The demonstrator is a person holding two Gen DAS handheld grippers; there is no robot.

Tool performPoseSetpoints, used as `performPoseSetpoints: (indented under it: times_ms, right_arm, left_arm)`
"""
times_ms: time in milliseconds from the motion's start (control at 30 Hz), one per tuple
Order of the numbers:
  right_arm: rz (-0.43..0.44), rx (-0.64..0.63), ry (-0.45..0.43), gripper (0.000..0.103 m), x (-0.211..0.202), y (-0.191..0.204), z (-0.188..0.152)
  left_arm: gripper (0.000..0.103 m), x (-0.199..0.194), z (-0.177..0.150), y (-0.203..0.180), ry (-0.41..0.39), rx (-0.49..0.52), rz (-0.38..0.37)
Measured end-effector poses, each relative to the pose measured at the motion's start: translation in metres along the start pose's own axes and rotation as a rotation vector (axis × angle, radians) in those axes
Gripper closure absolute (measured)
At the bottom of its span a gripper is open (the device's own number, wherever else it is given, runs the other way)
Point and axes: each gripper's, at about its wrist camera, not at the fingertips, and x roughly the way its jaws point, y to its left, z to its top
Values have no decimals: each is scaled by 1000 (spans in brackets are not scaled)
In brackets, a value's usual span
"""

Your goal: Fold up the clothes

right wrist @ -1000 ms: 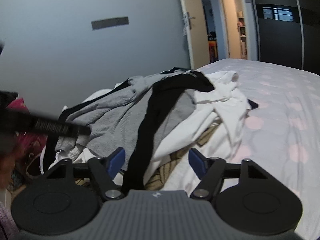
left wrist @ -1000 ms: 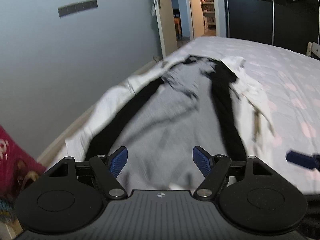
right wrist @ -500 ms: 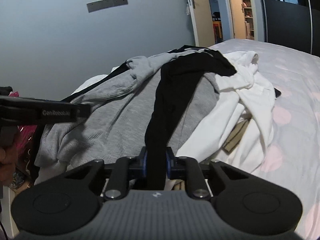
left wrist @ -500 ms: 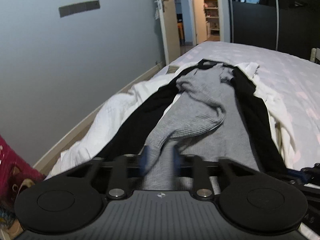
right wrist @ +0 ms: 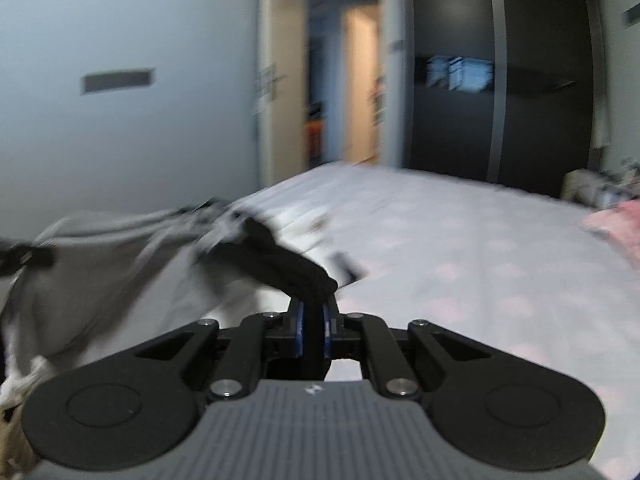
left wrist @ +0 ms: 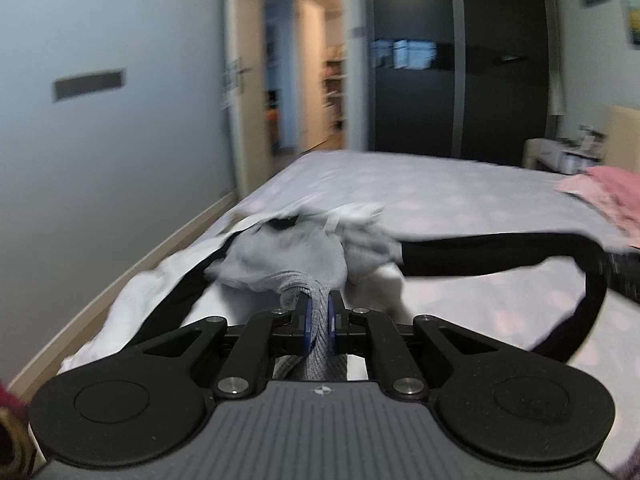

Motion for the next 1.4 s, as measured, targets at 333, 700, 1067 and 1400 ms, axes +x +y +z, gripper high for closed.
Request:
performPoseSetpoints:
  times_ms: [333,700,1067,1400]
  right_arm:
    - [-374,48,-72,93,-113,-140,22]
    - [-517,53,214,92,-173,-251,-62]
    - [-202,94,422,56,-162,-258,-108]
    - [105,-15,473,40,-94,-214,-116]
  left_arm:
    - [97,-61,-11,-92,113,143,-446]
    - [90,-51,-81,-169,453,440,-735]
    - [54,-16,-65,-176,426,525,-664]
    - [55,75,-100,-181,453,618,-467]
